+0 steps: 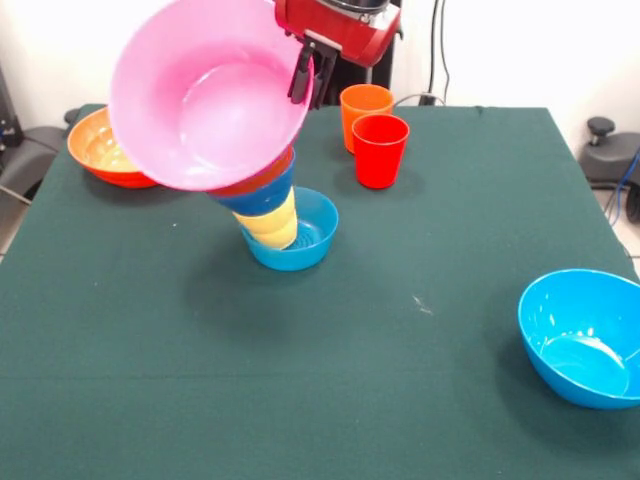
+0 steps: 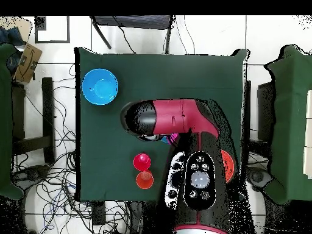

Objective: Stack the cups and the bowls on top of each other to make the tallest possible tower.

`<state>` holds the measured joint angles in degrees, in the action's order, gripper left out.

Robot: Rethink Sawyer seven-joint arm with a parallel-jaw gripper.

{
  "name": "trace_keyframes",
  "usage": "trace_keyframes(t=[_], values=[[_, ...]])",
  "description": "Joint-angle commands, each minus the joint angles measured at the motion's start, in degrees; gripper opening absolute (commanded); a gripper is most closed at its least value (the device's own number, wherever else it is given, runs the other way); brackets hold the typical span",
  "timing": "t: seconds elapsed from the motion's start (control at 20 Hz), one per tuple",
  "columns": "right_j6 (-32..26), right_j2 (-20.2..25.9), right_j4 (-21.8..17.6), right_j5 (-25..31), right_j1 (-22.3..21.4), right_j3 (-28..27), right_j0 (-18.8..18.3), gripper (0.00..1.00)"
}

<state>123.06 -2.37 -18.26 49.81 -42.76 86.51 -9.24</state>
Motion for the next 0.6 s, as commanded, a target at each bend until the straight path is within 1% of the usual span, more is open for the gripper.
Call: trace_keyframes(t=[0.05, 0.6], values=[[-1.4, 5.9, 0.6, -3.2, 4.5, -0.9, -1.5, 0.0], [-1.0, 6.2, 0.2, -4.4, 5.2, -0.7, -1.4, 0.0]])
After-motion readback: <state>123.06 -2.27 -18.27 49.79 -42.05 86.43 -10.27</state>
